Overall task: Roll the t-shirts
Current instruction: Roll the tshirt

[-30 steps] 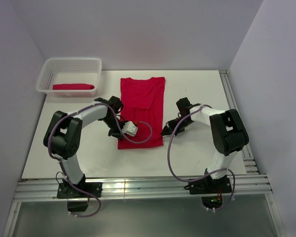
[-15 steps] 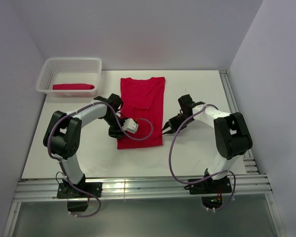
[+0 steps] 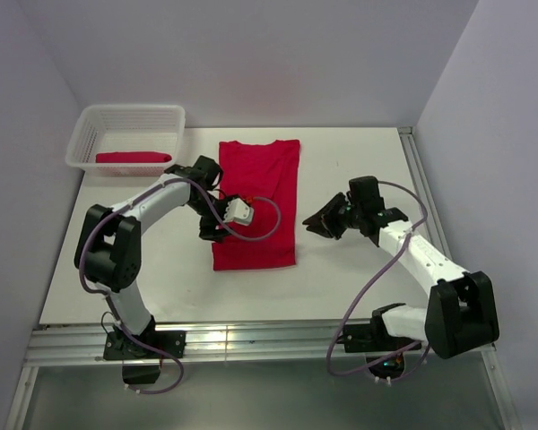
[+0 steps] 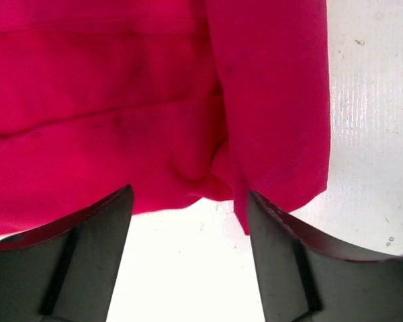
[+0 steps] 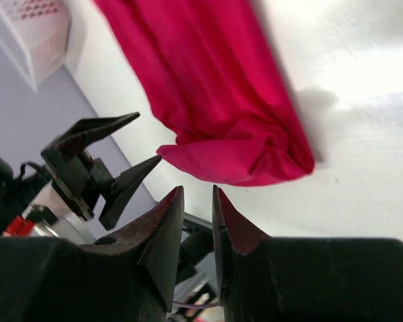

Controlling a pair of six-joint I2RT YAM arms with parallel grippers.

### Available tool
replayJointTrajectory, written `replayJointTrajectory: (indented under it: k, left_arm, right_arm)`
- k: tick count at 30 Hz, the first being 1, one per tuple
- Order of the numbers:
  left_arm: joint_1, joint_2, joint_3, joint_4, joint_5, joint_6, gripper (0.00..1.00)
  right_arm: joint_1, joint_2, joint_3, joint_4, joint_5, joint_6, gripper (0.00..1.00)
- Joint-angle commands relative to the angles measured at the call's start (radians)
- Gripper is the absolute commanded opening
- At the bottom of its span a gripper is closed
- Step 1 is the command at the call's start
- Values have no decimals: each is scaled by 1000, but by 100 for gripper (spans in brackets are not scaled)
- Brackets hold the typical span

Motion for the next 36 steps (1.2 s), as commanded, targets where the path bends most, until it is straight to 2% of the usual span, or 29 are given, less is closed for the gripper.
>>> replayJointTrajectory:
  k: [1,6,10,14,15,16,19,25,29,36]
  left_arm:
    - [18,-82,10,6,59,-43,75]
    - [81,-203,-39,25,140,-93,79]
    - [109,-305,-121,39,189,-135,79]
    - [109,-377,-212,88,211,-186,78]
    - [110,-384,-218,86,223,-193,78]
    - [115,-391,-224,88,235,-211,77]
    - [119,-414,-255,114,275,-256,77]
    - [118,-434,-358,310,289,-408,77]
    - [113,-324,-334,408,255,-500,75]
    - [93,-247,-373,579,196,-618,74]
  right_arm:
    - [27,-19,-1,126,-8,-140,31]
    - [141,-53,-114,372,-5,-153,31]
    - [246,5,-146,564,-51,-146,23]
    - [369,120,-120,676,-33,-183,2]
    - [384,143,-116,713,-56,-189,0]
    - [404,163,-111,785,-67,-191,0]
    - [423,231,-93,847,-68,-212,0]
    - [423,399,-42,972,-129,-225,0]
    - [415,536,19,974,-160,-243,0]
    - [368,639,-21,1153,-234,-194,0]
